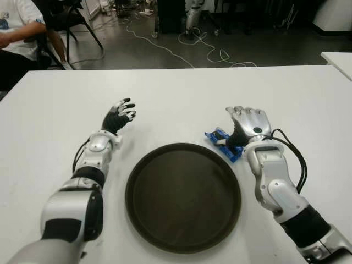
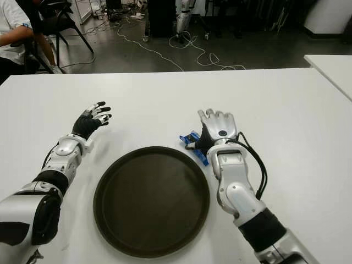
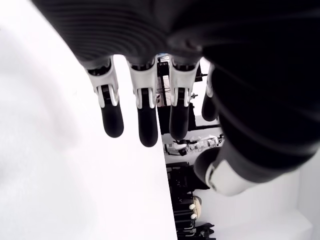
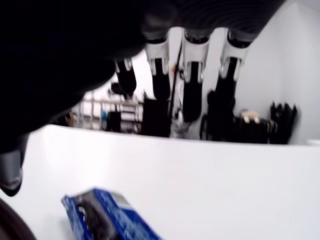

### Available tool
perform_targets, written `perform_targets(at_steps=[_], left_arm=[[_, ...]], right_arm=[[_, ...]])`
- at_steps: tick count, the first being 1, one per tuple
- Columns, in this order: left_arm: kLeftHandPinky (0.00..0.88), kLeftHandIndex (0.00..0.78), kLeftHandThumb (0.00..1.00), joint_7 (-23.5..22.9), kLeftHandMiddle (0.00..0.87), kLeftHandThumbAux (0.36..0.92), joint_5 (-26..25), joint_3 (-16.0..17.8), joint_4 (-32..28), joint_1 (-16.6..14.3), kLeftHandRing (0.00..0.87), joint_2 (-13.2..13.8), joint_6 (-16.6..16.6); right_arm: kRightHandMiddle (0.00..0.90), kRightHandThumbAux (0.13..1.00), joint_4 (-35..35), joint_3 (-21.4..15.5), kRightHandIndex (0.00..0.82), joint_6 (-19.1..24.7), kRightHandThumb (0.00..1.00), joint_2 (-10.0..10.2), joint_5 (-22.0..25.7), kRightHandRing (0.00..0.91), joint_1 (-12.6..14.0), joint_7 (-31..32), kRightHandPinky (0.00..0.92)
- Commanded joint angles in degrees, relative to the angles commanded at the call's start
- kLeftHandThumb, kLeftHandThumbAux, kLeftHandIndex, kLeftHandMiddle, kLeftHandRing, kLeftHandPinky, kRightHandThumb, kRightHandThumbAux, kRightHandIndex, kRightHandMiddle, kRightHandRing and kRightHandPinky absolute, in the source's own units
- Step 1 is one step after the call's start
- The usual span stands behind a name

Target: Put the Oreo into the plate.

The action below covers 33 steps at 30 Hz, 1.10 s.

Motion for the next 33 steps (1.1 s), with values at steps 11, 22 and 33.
perform_targets(at_steps=[11, 22, 33], left_arm=[[0.198, 0.126, 0.037, -0.3, 0.198, 0.744, -0.3, 0.1, 0.0, 0.0, 0.196, 0.0, 0.1], [0.182, 0.126, 0.04, -0.4, 0.197, 0.744, -0.3, 0.2, 0.1, 0.0, 0.187, 0.0, 0.1], [0.189, 0.123, 0.048, -0.3, 0.193, 0.756, -0.2, 0.1, 0.1, 0.0, 0.187, 0.1, 0.0]], right_arm=[[0.232, 0.498, 0.2, -0.3, 0.192, -1.4, 0.0, 0.3, -0.3, 0.293, 0.2, -0.2, 0.424], [0.245, 0.504, 4.9, -0.7, 0.199, -2.7, 0.0, 1.4, 0.8, 0.305, -1.0, -3.4, 0.41], [0.254, 0.509, 14.2, -2.1, 0.204, -6.0, 0.0, 2.2, 6.3, 0.302, -3.5, -8.8, 0.369]])
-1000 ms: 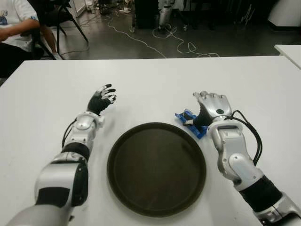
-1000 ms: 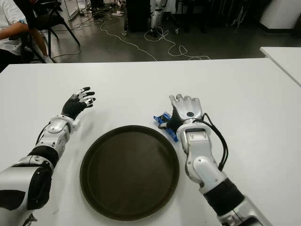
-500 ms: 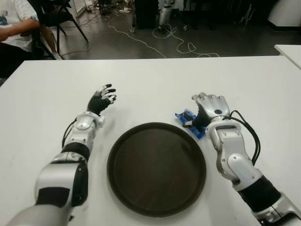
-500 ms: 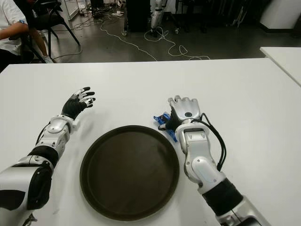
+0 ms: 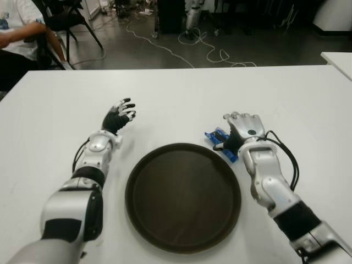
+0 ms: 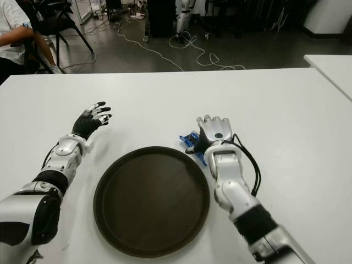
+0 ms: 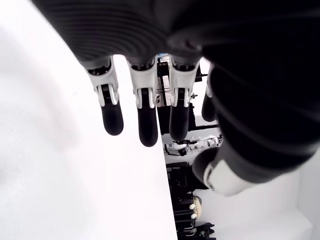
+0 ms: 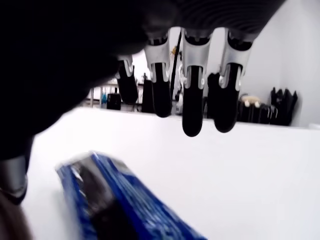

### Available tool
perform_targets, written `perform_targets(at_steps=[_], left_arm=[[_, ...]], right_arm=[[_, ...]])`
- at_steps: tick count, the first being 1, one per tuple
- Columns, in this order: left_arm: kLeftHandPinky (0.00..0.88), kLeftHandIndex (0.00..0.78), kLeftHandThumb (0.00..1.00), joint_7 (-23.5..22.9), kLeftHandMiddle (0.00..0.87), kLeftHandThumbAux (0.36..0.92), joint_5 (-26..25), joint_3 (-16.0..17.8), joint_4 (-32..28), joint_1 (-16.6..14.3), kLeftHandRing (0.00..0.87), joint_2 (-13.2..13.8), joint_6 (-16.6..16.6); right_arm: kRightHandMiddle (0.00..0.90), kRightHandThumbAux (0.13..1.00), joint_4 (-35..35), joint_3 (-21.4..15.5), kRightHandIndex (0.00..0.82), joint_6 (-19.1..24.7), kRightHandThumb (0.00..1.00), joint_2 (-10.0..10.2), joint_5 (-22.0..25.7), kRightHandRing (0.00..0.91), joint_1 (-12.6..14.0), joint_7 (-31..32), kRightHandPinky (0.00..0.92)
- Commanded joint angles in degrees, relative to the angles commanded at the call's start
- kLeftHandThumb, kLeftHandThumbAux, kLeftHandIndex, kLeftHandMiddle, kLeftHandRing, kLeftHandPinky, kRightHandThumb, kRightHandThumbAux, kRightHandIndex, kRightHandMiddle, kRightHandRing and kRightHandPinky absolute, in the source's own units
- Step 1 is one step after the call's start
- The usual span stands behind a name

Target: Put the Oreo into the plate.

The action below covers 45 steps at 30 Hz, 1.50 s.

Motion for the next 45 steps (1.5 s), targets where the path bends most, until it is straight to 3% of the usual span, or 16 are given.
perform_targets(at_steps=[31, 45], left_arm=[[0.198, 0.121, 0.048, -0.1, 0.19, 0.758, -0.2, 0.1, 0.0, 0.0, 0.188, 0.1, -0.1], [0.186, 0.119, 0.037, -0.1, 0.187, 0.739, 0.1, -0.1, 0.0, 0.0, 0.184, 0.2, 0.0]], right_arm=[[0.276, 0.512, 6.3, -2.5, 0.229, -3.1, 0.0, 1.0, 12.4, 0.294, -2.4, -5.6, 0.313], [0.301, 0.517, 9.4, -2.2, 0.253, -4.0, 0.0, 0.4, 14.4, 0.31, -3.7, -7.5, 0.286]])
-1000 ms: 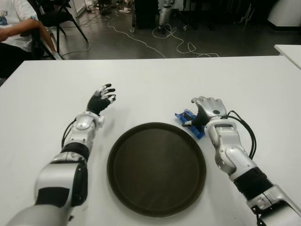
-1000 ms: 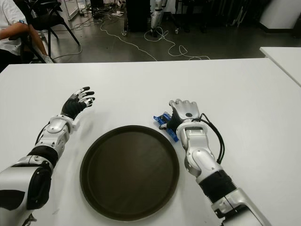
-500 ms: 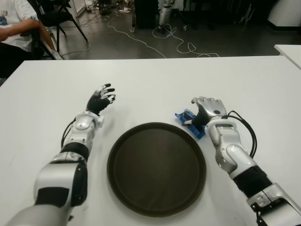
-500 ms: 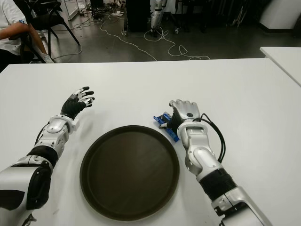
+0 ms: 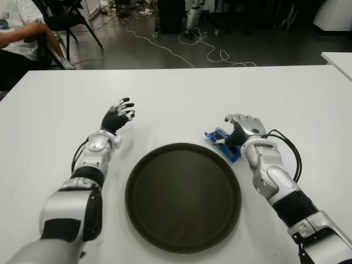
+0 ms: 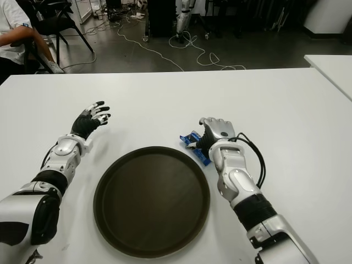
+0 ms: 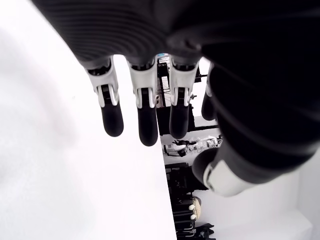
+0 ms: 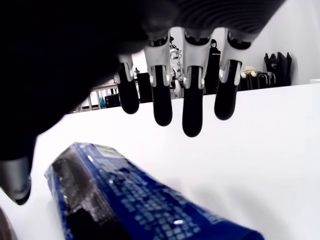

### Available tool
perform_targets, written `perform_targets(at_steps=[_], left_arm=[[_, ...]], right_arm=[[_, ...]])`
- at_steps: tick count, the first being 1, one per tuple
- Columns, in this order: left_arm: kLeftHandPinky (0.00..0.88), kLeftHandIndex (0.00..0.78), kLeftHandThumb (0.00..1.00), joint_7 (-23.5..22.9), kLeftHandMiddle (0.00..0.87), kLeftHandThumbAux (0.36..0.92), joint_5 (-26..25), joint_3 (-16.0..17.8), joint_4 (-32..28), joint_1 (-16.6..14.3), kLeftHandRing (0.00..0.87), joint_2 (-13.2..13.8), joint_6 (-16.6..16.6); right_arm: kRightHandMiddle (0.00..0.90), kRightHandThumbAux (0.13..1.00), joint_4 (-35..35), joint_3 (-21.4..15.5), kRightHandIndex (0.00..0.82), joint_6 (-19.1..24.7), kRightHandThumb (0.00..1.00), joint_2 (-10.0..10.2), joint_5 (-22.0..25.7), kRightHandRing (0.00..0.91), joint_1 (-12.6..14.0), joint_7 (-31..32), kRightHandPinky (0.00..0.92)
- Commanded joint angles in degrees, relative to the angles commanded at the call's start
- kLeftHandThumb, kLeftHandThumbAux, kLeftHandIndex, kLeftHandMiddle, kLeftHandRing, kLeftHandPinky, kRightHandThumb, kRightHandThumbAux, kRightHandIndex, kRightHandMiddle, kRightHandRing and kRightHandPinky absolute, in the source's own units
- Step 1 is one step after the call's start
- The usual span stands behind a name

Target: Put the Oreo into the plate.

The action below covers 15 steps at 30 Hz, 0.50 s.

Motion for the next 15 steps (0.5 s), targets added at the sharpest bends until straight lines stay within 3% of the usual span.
perform_targets(at_steps=[15], left_arm=[[0.188, 0.122, 0.043, -0.4, 0.19, 0.738, -0.2, 0.1, 0.0, 0.0, 0.186, 0.1, 0.0]], right_arm=[[0.334, 0.529, 0.8, 0.4, 0.267, 0.5, 0.0, 0.0, 0.0, 0.365, -0.5, -0.2, 0.333]])
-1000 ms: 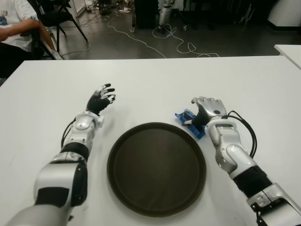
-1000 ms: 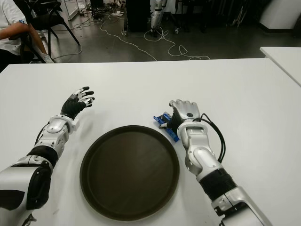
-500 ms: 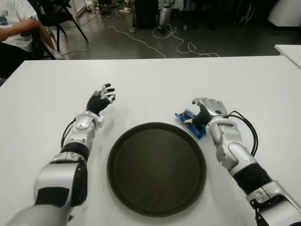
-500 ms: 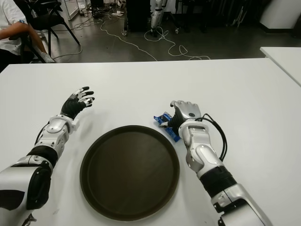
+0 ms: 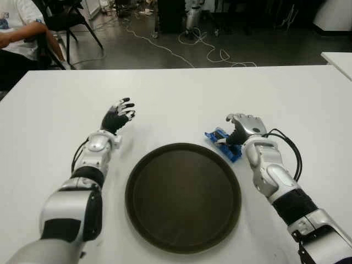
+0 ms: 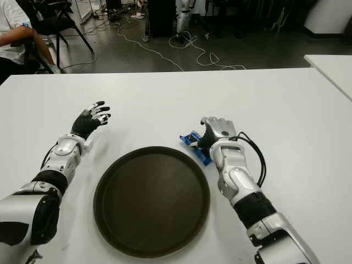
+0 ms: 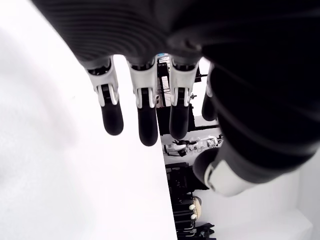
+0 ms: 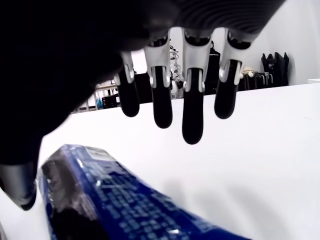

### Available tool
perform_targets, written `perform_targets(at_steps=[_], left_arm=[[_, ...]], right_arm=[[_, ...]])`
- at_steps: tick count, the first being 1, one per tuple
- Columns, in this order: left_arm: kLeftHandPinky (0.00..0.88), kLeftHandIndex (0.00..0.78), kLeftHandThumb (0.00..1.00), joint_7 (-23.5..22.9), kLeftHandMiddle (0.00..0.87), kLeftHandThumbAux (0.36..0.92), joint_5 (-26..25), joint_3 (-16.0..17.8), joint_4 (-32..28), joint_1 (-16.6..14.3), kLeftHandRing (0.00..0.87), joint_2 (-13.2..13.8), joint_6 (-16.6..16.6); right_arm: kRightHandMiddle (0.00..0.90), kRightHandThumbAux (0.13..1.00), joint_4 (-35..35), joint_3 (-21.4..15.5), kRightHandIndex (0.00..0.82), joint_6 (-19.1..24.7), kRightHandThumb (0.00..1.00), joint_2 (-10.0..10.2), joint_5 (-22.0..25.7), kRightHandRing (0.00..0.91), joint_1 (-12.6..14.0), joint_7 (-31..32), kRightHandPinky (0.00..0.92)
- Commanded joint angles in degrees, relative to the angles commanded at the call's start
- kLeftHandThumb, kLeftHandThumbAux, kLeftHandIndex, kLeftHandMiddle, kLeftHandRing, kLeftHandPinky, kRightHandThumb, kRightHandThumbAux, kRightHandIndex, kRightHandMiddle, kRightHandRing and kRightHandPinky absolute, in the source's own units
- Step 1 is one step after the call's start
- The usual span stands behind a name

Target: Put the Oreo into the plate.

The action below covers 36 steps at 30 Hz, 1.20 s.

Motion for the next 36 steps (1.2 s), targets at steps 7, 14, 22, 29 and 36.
perform_targets(at_steps=[7, 14, 22, 29, 36], left_arm=[[0.182, 0.116, 0.03, 0.1, 0.183, 0.755, 0.0, 0.0, -0.1, 0.1, 0.179, 0.0, -0.3], [0.187, 0.12, 0.019, 0.3, 0.185, 0.757, 0.1, 0.0, 0.0, 0.0, 0.18, -0.1, 0.0], [0.197, 0.133, 0.034, 0.6, 0.197, 0.737, 0.3, -0.2, 0.0, -0.1, 0.191, -0.2, -0.2], [0.189, 0.125, 0.036, 0.7, 0.193, 0.735, 0.2, -0.2, -0.1, -0.2, 0.189, -0.4, -0.1], [0.189, 0.121, 0.047, 0.5, 0.189, 0.731, 0.0, -0.1, -0.1, -0.1, 0.186, -0.5, -0.3]], right_arm=[[0.344, 0.529, 0.5, 0.4, 0.274, -0.2, 0.0, 0.1, 0.1, 0.373, -0.2, 0.1, 0.339], [0.38, 0.543, 5.6, 1.7, 0.284, -2.3, 0.0, 1.7, 0.6, 0.436, -0.7, -2.1, 0.399], [0.424, 0.548, 7.0, 2.3, 0.301, -3.7, 0.0, 1.6, 2.0, 0.501, -1.2, -1.4, 0.327], [0.378, 0.541, 9.7, 3.2, 0.277, -3.5, 0.0, 2.3, 2.3, 0.433, -2.0, -1.4, 0.362], [0.316, 0.521, 12.4, 3.8, 0.257, -3.4, 0.0, 2.7, 2.2, 0.356, -3.0, -2.2, 0.371]])
